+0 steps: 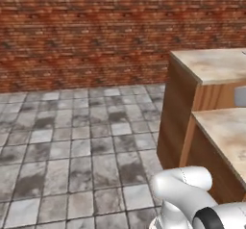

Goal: Transport the steak and squash to the fridge. Place the steak on the rack containing meat and place the squash on the rack containing the vegetable, ensuring meats and vegetables are on different racks.

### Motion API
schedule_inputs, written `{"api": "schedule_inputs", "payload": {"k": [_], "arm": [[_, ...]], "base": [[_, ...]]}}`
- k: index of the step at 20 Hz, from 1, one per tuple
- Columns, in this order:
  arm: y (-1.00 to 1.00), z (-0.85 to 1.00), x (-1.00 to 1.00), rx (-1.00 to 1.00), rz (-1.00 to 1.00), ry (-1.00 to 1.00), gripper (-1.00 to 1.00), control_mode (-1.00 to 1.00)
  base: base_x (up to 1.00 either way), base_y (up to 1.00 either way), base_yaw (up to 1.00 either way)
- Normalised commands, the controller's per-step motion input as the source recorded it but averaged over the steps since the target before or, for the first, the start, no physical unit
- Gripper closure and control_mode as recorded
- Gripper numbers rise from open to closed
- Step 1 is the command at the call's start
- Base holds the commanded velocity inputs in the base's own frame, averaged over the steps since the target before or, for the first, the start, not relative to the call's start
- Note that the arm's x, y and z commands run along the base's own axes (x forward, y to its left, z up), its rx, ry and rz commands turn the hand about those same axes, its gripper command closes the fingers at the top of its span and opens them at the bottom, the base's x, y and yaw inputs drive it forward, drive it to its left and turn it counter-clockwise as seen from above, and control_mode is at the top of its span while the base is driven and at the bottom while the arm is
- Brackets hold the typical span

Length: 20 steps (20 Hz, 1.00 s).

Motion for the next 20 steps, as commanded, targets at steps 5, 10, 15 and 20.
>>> {"api": "schedule_inputs", "payload": {"k": [5, 10, 15, 20], "arm": [[0.0, 0.0, 0.0, 0.0, 0.0, 0.0, -1.0, 1.0], [0.0, 0.0, 0.0, 0.0, 0.0, 0.0, -1.0, 1.0], [0.0, 0.0, 0.0, 0.0, 0.0, 0.0, -1.0, 1.0], [0.0, 0.0, 0.0, 0.0, 0.0, 0.0, -1.0, 1.0]], "base": [[0.53, 1.0, -0.4], [0.57, 1.0, -0.5], [0.69, 0.97, -0.61], [0.8, 0.89, -0.68]]}}
